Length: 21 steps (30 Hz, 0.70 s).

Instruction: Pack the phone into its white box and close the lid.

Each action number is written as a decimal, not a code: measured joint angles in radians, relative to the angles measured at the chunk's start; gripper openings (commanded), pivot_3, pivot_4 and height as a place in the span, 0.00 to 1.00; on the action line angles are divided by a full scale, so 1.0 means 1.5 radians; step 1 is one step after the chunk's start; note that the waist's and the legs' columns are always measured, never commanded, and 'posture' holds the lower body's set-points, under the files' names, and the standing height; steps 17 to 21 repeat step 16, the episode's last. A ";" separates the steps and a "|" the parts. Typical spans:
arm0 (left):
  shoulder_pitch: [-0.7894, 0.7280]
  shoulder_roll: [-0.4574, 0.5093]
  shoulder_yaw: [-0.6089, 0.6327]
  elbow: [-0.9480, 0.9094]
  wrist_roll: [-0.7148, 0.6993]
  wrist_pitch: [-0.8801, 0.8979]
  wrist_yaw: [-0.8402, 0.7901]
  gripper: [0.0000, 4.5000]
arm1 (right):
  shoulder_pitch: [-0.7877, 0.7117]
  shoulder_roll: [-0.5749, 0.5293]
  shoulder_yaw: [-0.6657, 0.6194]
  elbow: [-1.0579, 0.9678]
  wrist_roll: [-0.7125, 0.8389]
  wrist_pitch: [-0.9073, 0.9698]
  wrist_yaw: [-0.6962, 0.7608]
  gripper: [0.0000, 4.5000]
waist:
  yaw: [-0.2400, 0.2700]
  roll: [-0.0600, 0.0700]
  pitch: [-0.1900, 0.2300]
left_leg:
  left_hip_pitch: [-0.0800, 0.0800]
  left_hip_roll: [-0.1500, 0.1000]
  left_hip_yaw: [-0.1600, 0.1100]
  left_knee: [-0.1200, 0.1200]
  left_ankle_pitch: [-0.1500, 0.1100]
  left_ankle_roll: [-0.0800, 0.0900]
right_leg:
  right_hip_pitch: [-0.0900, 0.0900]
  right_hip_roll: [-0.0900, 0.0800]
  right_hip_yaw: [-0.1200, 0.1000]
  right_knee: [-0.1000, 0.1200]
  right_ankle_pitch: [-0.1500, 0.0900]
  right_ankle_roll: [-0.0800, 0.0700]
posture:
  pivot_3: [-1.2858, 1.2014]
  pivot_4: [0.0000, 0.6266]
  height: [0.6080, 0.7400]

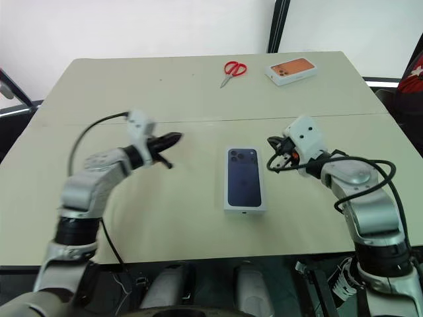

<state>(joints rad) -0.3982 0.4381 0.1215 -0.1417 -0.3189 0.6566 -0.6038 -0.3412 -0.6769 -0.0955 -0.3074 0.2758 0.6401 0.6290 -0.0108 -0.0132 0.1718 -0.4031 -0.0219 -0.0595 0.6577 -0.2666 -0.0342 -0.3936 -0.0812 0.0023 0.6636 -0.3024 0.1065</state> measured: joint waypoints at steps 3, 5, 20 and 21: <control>0.044 0.033 0.045 0.002 -0.009 -0.010 -0.004 0.00 | -0.019 0.006 0.013 0.038 0.000 -0.021 0.010 0.01 | 0.006 0.000 0.000 | -0.001 0.000 0.000 0.002 0.000 0.000 | 0.000 -0.001 0.000 0.000 0.000 0.000 | 0.52 0.24 1.00; 0.071 0.055 0.075 0.002 -0.016 -0.019 -0.007 0.00 | -0.039 0.014 0.025 0.062 0.001 -0.034 0.020 0.01 | 0.004 0.000 0.000 | -0.001 0.000 0.000 0.002 0.000 0.000 | 0.000 -0.001 0.000 0.000 0.000 0.000 | 0.52 0.24 1.00; 0.147 0.094 0.151 -0.038 -0.041 -0.019 0.021 0.00 | -0.082 0.035 0.054 0.146 0.004 -0.084 0.071 0.01 | 0.000 0.000 0.000 | -0.002 0.000 -0.001 0.002 0.000 0.000 | -0.001 -0.001 0.000 0.000 0.000 0.000 | 0.52 0.24 1.00; 0.147 0.094 0.151 -0.038 -0.041 -0.019 0.021 0.00 | -0.082 0.035 0.054 0.146 0.004 -0.084 0.071 0.01 | 0.000 0.000 0.000 | -0.002 0.000 -0.001 0.002 0.000 0.000 | -0.001 -0.001 0.000 0.000 0.000 0.000 | 0.52 0.24 1.00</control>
